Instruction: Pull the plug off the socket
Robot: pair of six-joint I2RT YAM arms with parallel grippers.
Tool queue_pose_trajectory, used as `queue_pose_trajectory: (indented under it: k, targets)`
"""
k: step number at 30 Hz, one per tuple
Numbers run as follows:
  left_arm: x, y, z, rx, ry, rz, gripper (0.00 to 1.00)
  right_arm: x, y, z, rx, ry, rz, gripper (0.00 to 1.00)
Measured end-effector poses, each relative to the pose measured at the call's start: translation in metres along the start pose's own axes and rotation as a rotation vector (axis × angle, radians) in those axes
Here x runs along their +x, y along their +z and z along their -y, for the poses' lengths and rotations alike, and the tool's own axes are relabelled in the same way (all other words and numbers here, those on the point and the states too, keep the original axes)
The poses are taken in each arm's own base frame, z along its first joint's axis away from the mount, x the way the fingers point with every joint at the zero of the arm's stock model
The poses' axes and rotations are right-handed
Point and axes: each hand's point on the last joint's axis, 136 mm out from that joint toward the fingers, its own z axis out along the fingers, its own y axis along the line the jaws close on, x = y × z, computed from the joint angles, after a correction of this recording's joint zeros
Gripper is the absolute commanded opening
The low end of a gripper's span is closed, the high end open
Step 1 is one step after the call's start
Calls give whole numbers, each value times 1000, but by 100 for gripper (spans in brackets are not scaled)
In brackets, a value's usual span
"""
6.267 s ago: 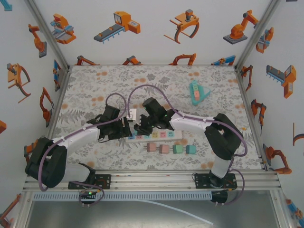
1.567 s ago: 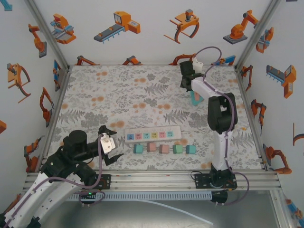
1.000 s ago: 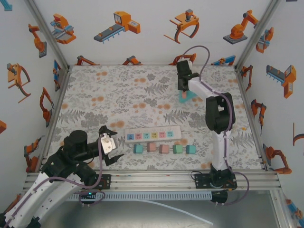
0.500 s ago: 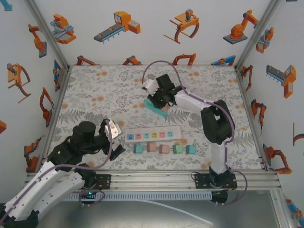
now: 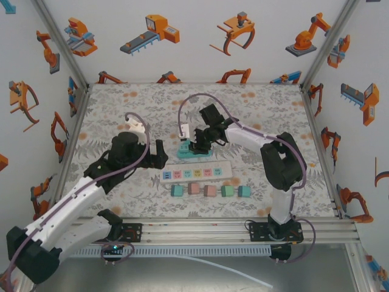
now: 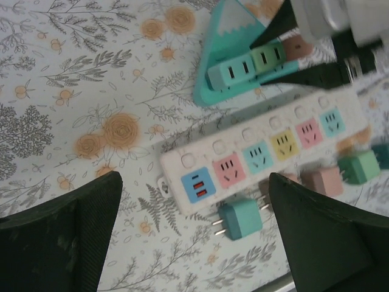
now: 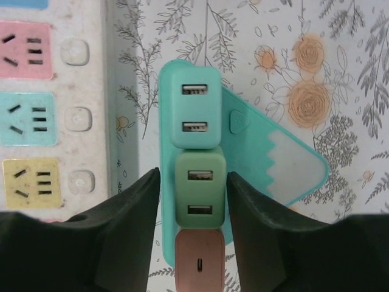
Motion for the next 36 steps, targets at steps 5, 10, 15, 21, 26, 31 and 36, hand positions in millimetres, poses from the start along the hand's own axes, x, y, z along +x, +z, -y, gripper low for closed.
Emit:
queue_pose_trajectory:
  k: [5, 10, 15, 21, 26, 31, 36]
  targets:
    - [-26, 36, 0, -6, -57, -28, 95, -18, -23, -2, 40, -55, 38, 49]
    - [-72, 67, 21, 53, 16, -27, 90, -45, -63, 11, 141, -121, 104, 49]
    - [-109, 100, 33, 106, 85, -12, 89, -38, -81, 26, 220, -128, 116, 48]
    - [-86, 150, 31, 150, 113, -104, 88, -9, -75, 21, 213, -79, 82, 48]
    - [-53, 180, 34, 209, 97, -196, 86, -2, -70, 18, 192, -79, 80, 48]
    - [-36, 195, 40, 263, 76, -237, 81, 5, -59, 11, 140, -61, 84, 48]
    - [-11, 207, 38, 268, 77, -306, 74, 18, -46, 6, 101, -32, 66, 48]
